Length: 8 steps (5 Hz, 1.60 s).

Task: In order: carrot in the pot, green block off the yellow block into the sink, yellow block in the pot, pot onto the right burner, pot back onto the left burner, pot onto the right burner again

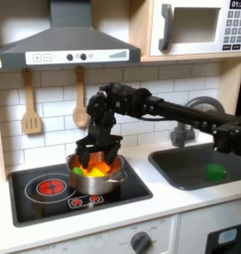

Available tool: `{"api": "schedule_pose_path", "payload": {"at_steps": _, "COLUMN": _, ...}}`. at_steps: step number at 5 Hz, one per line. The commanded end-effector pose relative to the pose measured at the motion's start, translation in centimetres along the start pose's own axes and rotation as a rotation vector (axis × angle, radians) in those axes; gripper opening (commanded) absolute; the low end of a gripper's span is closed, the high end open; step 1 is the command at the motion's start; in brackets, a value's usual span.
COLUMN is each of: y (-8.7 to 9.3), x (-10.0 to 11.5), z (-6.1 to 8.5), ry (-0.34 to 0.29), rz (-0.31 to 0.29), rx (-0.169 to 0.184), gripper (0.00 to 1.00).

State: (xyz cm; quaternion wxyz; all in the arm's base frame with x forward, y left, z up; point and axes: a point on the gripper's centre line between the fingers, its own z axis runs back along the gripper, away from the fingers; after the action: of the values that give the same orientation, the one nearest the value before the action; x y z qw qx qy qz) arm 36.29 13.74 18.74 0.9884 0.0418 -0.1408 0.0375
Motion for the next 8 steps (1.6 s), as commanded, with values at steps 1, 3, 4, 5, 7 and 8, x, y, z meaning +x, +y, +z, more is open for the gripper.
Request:
{"api": "schedule_pose_path", "payload": {"at_steps": 1, "y": -0.3, "x": -0.9, "z": -1.2, "ry": 0.029, "rz": -0.006, "rx": 0.009, "gripper": 1.0}}
{"api": "schedule_pose_path", "payload": {"at_steps": 3, "y": 0.3, "x": -1.3, "z": -1.6, "ry": 0.062, "rz": 0.044, "rx": 0.007, "gripper": 1.0}}
{"api": "schedule_pose_path", "payload": {"at_steps": 4, "y": 0.2, "x": -1.4, "z": -1.4, "ry": 0.084, "rz": 0.054, "rx": 0.002, "gripper": 1.0}}
{"api": "schedule_pose_path", "payload": {"at_steps": 5, "y": -0.3, "x": -1.4, "z": -1.7, "ry": 0.097, "rz": 0.038, "rx": -0.003, "gripper": 1.0}}
{"api": "schedule_pose_path", "payload": {"at_steps": 7, "y": -1.4, "x": -2.1, "z": -1.5, "ry": 0.098, "rz": 0.019, "rx": -0.036, "gripper": 1.0}}
{"api": "schedule_pose_path", "payload": {"at_steps": 8, "y": -2.2, "x": -2.7, "z": -2.1, "ry": 0.116, "rz": -0.007, "rx": -0.051, "gripper": 1.0}}
